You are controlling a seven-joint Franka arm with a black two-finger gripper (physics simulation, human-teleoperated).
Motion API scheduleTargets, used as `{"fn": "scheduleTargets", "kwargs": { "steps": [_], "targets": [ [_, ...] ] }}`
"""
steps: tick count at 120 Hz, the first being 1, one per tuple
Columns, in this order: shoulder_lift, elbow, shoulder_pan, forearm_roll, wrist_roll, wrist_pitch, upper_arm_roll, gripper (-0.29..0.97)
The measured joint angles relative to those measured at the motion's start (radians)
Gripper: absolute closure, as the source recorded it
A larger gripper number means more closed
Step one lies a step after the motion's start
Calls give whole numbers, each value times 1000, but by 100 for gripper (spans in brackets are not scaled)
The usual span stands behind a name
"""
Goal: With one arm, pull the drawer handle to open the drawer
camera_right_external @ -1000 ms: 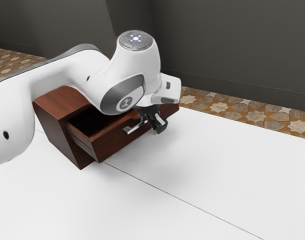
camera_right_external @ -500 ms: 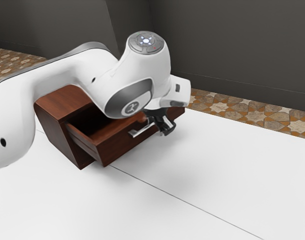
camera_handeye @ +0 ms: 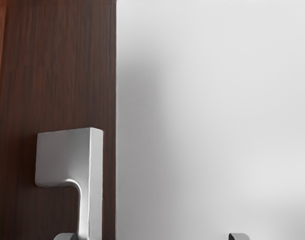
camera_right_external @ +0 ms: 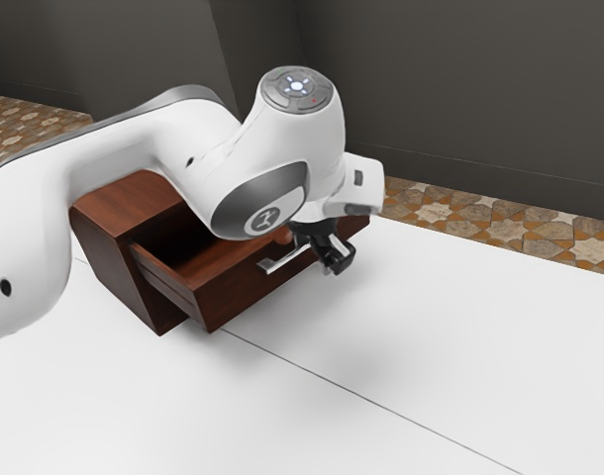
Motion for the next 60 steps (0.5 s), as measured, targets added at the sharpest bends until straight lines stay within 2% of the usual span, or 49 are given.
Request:
{"fn": "scheduleTargets", "kwargs": {
  "steps": [13,34,60],
  "targets": [
    [-4,0,-8,6,-8,-4,0,31],
    [-7,0,-11,13,-19,-12,0,14],
    [-44,29,-58,21,-30,-43,-7,4]
  ]
}}
